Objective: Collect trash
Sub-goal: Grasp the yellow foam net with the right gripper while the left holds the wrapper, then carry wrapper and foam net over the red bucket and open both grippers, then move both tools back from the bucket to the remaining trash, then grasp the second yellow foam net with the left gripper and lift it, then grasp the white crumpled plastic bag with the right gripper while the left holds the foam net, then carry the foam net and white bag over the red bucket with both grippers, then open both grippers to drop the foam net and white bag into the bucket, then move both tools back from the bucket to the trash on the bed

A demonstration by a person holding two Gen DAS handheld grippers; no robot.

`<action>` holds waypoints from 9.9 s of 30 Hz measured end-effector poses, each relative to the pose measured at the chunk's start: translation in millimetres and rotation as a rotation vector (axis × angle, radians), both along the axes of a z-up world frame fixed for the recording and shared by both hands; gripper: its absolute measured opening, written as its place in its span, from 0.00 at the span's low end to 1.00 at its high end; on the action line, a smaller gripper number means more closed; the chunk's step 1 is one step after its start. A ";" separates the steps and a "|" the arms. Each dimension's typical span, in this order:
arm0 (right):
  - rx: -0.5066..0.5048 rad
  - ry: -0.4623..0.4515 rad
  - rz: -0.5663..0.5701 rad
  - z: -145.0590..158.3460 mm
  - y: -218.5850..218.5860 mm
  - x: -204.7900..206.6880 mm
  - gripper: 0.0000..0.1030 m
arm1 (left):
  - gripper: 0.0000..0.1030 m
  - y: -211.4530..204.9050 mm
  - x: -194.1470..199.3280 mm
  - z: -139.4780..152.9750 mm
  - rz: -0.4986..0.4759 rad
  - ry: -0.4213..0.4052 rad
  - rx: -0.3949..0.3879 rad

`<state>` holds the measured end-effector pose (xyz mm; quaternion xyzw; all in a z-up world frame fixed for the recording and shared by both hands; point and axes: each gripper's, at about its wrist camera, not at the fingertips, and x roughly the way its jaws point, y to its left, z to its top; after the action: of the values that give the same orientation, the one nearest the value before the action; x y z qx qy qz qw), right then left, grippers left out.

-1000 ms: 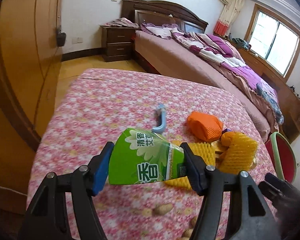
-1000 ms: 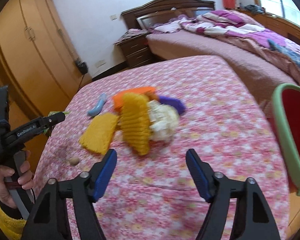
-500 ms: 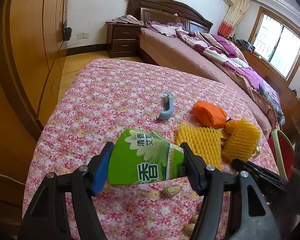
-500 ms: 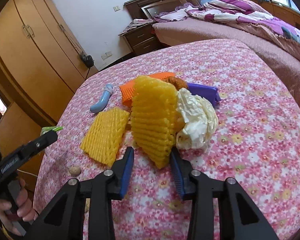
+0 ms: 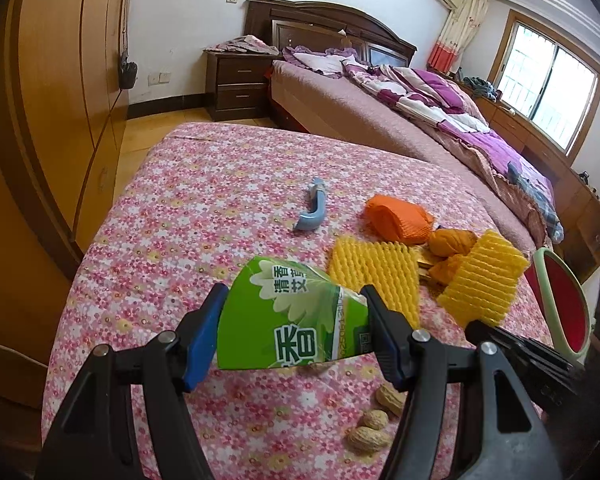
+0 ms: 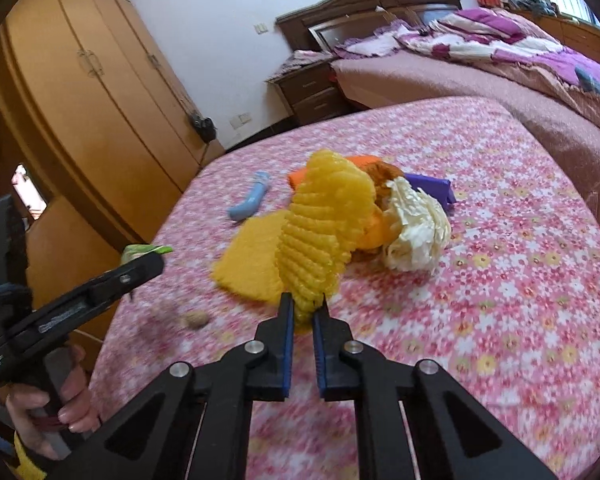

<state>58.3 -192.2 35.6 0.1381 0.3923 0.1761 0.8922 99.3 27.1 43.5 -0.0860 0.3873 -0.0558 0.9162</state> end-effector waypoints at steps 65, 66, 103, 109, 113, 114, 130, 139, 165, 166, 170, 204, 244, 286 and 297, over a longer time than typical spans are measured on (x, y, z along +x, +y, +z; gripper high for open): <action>-0.042 0.001 -0.644 -0.7 -309.1 -96.3 0.13 | 0.65 -367.4 1.0 20.1 -0.704 -0.011 0.069; -0.039 -0.002 -0.644 -1.2 -311.2 -97.5 0.16 | 0.65 -374.3 0.8 19.3 -0.718 -0.011 0.068; 0.012 -0.114 -0.650 27.9 -282.7 -132.6 0.49 | 0.65 -339.3 -6.8 29.0 -0.676 0.043 0.001; 0.019 -0.113 -0.594 32.9 -254.1 -125.5 0.51 | 0.65 -294.6 -7.9 35.6 -0.602 0.031 0.002; 0.019 -0.115 -0.562 37.3 -234.4 -121.4 0.52 | 0.65 -266.3 -8.0 37.7 -0.551 0.024 0.003; 0.017 -0.114 -0.556 38.0 -230.1 -120.3 0.52 | 0.65 -258.6 -7.3 37.8 -0.537 0.023 0.004; -0.023 -0.094 -0.424 45.6 -161.6 -83.1 0.55 | 0.65 -126.0 22.9 25.2 -0.239 0.038 0.028; -0.029 -0.068 -0.381 39.2 -143.9 -64.4 0.57 | 0.68 -70.3 43.9 4.3 -0.100 0.068 0.047; -0.071 -0.011 -0.337 26.9 -122.4 -41.4 0.60 | 0.46 -113.4 57.4 -47.7 -0.217 0.159 0.013; -0.071 -0.009 -0.332 26.7 -120.8 -39.0 0.60 | 0.42 -114.7 56.3 -47.1 -0.233 0.160 -0.006; -0.077 -0.005 -0.309 26.4 -113.5 -28.3 0.60 | 0.25 -114.6 52.8 -41.9 -0.260 0.152 -0.057; 0.014 0.024 -0.289 -5.7 -80.4 25.6 0.14 | 0.24 -54.9 22.5 -11.6 -0.151 0.038 -0.075; 0.024 -0.195 -0.818 50.8 -271.8 -135.9 0.14 | 0.24 -300.4 -11.7 47.9 -0.729 0.021 -0.059; 0.064 -0.203 -0.814 27.1 -299.5 -135.4 0.53 | 0.50 -352.2 -1.2 25.2 -0.711 0.048 -0.029; 0.070 -0.211 -0.742 46.0 -257.9 -134.1 0.57 | 0.50 -287.3 -9.4 44.7 -0.607 0.005 -0.032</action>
<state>-75.8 -450.1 81.5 0.2822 0.2155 -0.1320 0.9255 90.0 -260.2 88.2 0.0191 0.3965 -0.3330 0.8553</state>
